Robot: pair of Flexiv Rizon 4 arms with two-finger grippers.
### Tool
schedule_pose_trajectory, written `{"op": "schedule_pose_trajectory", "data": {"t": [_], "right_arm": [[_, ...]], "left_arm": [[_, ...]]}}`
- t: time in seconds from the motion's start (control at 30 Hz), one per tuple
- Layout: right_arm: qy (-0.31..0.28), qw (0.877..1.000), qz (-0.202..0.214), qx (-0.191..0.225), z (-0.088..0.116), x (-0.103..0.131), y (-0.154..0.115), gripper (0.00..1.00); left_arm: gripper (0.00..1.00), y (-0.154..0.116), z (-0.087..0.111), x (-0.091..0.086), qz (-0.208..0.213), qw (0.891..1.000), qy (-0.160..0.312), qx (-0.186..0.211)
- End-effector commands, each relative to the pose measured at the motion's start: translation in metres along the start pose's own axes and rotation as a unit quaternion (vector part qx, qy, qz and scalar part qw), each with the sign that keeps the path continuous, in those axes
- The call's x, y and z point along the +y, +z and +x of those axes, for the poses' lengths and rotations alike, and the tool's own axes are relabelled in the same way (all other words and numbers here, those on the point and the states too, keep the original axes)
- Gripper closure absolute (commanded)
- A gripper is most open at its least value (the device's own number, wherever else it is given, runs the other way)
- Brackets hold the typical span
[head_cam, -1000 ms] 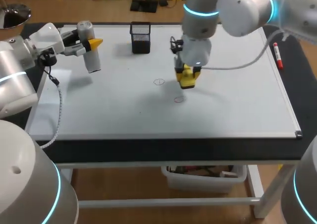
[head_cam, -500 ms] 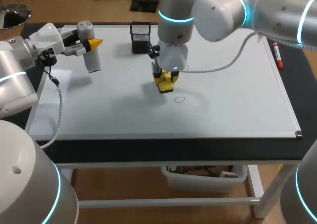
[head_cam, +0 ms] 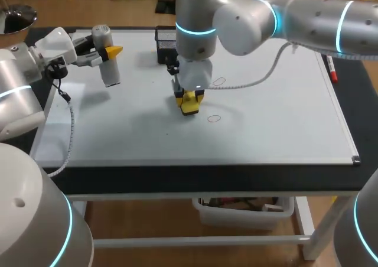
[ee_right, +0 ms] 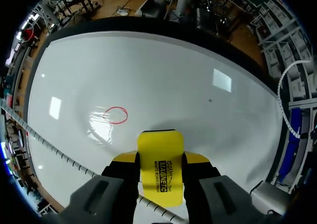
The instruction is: Pick up the inspection probe, press it on each red-marked spot on the whiteboard one by one, put down the probe, pick up the eraser, and wipe off all the red marks.
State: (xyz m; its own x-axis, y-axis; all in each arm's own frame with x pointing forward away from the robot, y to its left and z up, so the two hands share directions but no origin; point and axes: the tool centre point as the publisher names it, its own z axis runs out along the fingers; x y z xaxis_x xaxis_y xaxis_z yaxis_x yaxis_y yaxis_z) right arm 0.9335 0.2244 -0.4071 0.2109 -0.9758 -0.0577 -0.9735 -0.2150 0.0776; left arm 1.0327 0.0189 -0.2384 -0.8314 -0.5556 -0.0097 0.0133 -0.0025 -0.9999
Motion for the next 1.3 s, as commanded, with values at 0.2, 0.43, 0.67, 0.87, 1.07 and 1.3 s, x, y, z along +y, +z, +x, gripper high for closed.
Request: {"op": "schedule_pose_trajectory", "data": {"t": [0.2,0.43,0.67,0.87,1.07,1.3], "right_arm": [[-0.003,1.000,-0.008,0.004,0.001,-0.003,0.007,1.00],[-0.002,1.000,-0.013,0.006,0.005,-0.002,0.012,1.00],[0.013,1.000,-0.014,0.008,0.016,-0.004,0.014,1.00],[0.021,1.000,-0.018,0.011,0.027,-0.003,0.017,1.00],[0.036,0.999,-0.019,0.014,0.042,-0.004,0.019,1.00],[0.050,0.998,-0.019,0.016,0.057,-0.006,0.020,1.00]], "left_arm": [[1.00,0.000,0.000,0.001,0.002,1.000,0.001,-0.001],[1.00,0.000,0.000,0.001,0.002,1.000,0.001,-0.001],[1.00,0.000,0.000,0.001,0.002,1.000,0.001,-0.001],[1.00,0.000,0.000,0.001,0.002,1.000,0.001,-0.001],[1.00,0.000,0.000,0.001,0.002,1.000,0.001,-0.001],[1.00,0.000,0.000,0.001,0.002,1.000,0.001,-0.001]]}}
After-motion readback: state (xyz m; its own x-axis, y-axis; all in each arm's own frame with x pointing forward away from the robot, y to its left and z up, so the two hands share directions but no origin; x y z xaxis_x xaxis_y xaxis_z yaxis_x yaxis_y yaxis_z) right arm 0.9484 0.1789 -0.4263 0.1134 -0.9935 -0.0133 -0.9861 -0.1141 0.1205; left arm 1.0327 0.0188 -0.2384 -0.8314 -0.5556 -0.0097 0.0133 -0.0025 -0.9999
